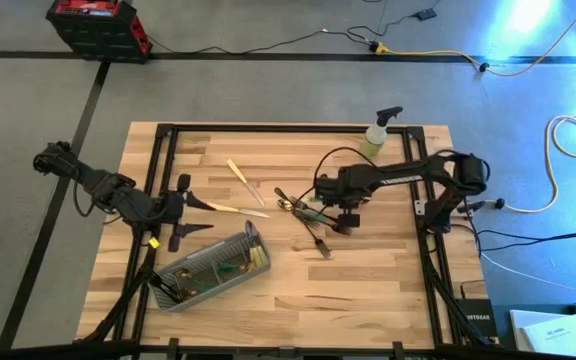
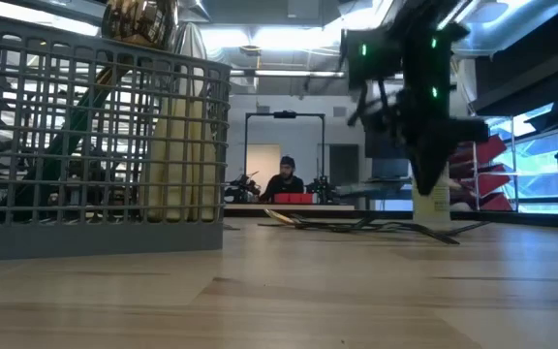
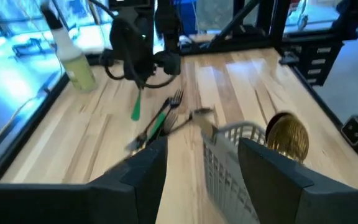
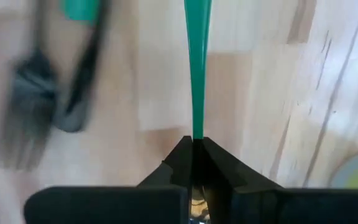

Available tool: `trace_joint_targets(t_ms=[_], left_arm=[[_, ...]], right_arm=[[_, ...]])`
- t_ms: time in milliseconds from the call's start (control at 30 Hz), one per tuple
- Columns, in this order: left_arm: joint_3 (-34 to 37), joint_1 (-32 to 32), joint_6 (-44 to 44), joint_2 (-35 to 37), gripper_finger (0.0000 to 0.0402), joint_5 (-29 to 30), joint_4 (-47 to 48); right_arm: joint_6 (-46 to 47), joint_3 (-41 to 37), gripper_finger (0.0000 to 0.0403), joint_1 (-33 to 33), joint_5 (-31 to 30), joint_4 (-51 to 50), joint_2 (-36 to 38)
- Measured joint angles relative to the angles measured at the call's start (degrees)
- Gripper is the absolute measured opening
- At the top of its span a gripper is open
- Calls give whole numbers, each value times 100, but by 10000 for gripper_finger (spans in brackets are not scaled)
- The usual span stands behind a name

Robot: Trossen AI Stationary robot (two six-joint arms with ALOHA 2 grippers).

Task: Sort silverware
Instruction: Put the spoon into the silverware tray

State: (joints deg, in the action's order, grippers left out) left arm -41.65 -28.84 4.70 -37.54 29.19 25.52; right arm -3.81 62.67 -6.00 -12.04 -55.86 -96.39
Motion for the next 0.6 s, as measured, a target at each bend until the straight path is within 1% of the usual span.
trace_joint_targets(t_ms=[167,333,433,533,600], left_arm=[[0,2,-578,0,182,35,-539],[-1,2,-1470,-44,182,-21,-1215],[-7,59,-2541,-418,182,-4,-1835],[-7,181,-3667,-1047,182,5,-2628],[-5,305,-4244,-1497,182,48,-3283]], right_arm=[[533,535,2,663,-287,-312,376],[1306,1119,2,1369,-202,-392,475],[1774,1440,1,1616,279,-369,393],[2049,1724,1,1877,329,-420,350],[2133,1898,1,2004,418,-415,350]])
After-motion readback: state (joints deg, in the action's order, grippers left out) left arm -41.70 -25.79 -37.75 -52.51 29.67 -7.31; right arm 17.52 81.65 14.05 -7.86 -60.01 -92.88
